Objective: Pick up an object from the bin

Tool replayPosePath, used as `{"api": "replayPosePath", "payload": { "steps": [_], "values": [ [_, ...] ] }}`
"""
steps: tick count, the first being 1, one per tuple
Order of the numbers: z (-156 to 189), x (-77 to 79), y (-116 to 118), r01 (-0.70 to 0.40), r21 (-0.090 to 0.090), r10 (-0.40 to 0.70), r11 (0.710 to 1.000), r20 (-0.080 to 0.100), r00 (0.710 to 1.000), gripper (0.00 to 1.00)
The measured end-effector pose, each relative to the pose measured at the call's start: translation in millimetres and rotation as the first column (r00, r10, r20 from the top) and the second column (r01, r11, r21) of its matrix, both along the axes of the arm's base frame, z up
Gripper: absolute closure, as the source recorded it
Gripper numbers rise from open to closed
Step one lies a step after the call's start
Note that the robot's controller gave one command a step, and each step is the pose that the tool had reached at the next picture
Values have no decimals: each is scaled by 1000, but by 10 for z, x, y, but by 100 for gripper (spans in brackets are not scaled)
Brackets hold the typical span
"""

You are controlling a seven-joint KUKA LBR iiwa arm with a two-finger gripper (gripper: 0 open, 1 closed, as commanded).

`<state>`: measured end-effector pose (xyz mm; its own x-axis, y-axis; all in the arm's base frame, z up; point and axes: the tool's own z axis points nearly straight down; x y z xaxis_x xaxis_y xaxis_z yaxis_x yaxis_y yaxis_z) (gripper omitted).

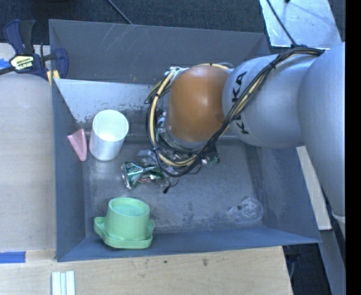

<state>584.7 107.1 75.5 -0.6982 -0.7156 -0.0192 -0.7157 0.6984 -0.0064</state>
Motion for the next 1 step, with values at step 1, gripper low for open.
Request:
{"api": "replayPosePath", "payload": {
  "steps": [1],
  "values": [
    [334, -103, 44, 7, -10, -7, 1000, -23, 1000, 100]
  ]
}}
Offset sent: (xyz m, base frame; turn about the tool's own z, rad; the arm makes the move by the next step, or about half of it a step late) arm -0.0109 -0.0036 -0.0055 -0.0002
